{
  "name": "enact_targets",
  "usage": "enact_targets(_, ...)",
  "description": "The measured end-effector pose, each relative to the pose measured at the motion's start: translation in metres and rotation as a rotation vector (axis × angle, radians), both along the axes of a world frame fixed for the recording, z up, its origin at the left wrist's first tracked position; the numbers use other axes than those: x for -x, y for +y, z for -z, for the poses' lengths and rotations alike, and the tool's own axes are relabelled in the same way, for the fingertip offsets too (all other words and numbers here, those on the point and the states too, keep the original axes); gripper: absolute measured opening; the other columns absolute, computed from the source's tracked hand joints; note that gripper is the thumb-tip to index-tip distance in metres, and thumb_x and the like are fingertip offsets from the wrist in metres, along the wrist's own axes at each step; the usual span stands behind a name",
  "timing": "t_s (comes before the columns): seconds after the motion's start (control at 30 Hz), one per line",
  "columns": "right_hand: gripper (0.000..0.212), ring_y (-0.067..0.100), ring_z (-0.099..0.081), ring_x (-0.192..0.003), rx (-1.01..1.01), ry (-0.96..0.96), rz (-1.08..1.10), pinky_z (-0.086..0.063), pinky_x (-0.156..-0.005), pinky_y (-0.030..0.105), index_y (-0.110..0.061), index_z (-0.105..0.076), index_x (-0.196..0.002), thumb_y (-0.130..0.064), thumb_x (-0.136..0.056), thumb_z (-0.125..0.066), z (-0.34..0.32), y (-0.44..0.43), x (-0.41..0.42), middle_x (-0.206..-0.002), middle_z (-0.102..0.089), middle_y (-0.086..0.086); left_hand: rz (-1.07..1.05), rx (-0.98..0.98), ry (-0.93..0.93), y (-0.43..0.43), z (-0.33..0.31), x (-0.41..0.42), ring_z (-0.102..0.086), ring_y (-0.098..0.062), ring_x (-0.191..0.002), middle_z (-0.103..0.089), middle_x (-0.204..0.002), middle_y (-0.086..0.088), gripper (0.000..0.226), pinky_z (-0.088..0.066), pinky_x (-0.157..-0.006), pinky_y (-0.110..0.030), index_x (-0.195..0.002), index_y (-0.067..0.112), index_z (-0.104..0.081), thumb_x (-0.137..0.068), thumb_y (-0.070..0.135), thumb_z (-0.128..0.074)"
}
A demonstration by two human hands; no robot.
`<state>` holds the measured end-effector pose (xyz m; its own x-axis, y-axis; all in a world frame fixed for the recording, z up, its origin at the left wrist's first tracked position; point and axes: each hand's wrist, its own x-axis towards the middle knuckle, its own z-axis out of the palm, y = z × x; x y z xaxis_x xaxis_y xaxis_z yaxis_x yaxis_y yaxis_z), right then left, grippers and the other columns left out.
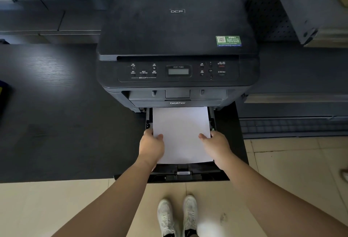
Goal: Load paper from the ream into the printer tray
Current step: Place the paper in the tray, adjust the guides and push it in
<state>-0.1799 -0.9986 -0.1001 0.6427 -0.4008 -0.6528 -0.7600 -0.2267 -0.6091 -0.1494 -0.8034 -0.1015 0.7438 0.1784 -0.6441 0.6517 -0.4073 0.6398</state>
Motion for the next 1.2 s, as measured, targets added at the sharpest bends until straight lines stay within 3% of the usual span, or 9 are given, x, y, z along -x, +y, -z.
enact_targets(0.1,0.019,0.027,-0.067,-0.086,0.052,0.016,-0.071,-0.057,-0.079,0.041,-0.002,-0.071,-0.099,-0.017,-0.093,-0.061,-0.007,-0.006,0.009,-0.095,-0.071,0.01,0.026,-0.053,-0.013,0.004,-0.004,0.007,-0.059,-0.023,-0.088,-0.065,-0.115,-0.013,0.04,-0.047,-0.064,-0.028,-0.138,0.004,-0.046,-0.098,0.006,-0.047)
enact_targets(0.2,0.017,0.021,-0.065,-0.074,0.13,0.025,-0.15,-0.051,-0.059,0.028,0.001,-0.072,-0.094,-0.004,-0.09,-0.056,-0.009,-0.007,0.013,-0.087,-0.07,0.006,0.061,-0.093,-0.033,0.004,-0.008,0.01,-0.06,-0.024,-0.089,-0.065,-0.11,-0.01,0.044,-0.047,-0.066,-0.027,-0.136,0.003,-0.049,-0.094,-0.005,-0.044)
enact_targets(0.37,0.018,0.023,-0.066,-0.072,0.185,0.015,-0.174,-0.048,-0.053,0.026,0.004,-0.069,-0.095,0.0,-0.09,-0.053,-0.004,-0.005,0.01,-0.091,-0.072,0.009,0.078,-0.138,-0.07,0.003,-0.005,0.01,-0.06,-0.018,-0.075,-0.068,-0.1,-0.01,0.048,-0.047,-0.058,-0.024,-0.134,0.004,-0.053,-0.088,-0.01,-0.043)
enact_targets(0.53,0.019,0.019,-0.064,-0.068,0.182,-0.022,-0.183,-0.045,-0.05,0.024,-0.002,-0.073,-0.094,-0.002,-0.09,-0.054,-0.003,-0.006,0.015,-0.094,-0.074,0.008,0.077,-0.159,-0.085,0.004,-0.005,0.015,-0.066,-0.029,-0.097,-0.069,-0.114,-0.016,0.046,-0.054,-0.077,-0.033,-0.137,0.001,-0.05,-0.091,-0.007,-0.048)
enact_targets(0.73,0.021,0.025,-0.069,-0.083,0.172,-0.042,-0.18,-0.054,-0.066,0.028,-0.004,-0.073,-0.1,0.0,-0.093,-0.054,-0.004,-0.008,0.017,-0.101,-0.074,0.011,0.082,-0.189,-0.088,0.004,-0.005,0.013,-0.06,-0.023,-0.088,-0.069,-0.115,-0.015,0.048,-0.052,-0.074,-0.031,-0.136,0.003,-0.052,-0.09,-0.01,-0.047)
enact_targets(0.97,0.022,0.023,-0.067,-0.079,0.177,-0.067,-0.207,-0.046,-0.057,0.023,-0.007,-0.074,-0.102,-0.003,-0.092,-0.055,-0.01,-0.009,0.02,-0.103,-0.075,0.011,0.133,-0.218,-0.125,0.007,-0.011,0.015,-0.067,-0.028,-0.095,-0.072,-0.112,-0.013,0.045,-0.055,-0.079,-0.032,-0.134,0.003,-0.058,-0.091,-0.007,-0.049)
enact_targets(1.1,0.03,0.025,-0.067,-0.094,0.273,-0.074,-0.218,-0.044,-0.071,0.022,-0.003,-0.066,-0.121,-0.011,-0.093,-0.059,-0.023,-0.014,0.025,-0.114,-0.072,0.012,0.155,-0.266,-0.161,0.014,-0.023,0.018,-0.062,-0.031,-0.085,-0.071,-0.104,-0.013,0.041,-0.046,-0.066,-0.029,-0.125,0.005,-0.062,-0.088,-0.004,-0.048)
enact_targets(1.2,0.031,0.018,-0.066,-0.08,0.35,-0.087,-0.202,-0.045,-0.062,0.018,-0.01,-0.066,-0.123,-0.015,-0.092,-0.061,-0.027,-0.025,0.031,-0.114,-0.072,0.008,0.135,-0.28,-0.165,0.023,-0.031,0.019,-0.064,-0.033,-0.093,-0.07,-0.108,-0.013,0.045,-0.05,-0.068,-0.032,-0.125,0.008,-0.063,-0.085,-0.002,-0.047)
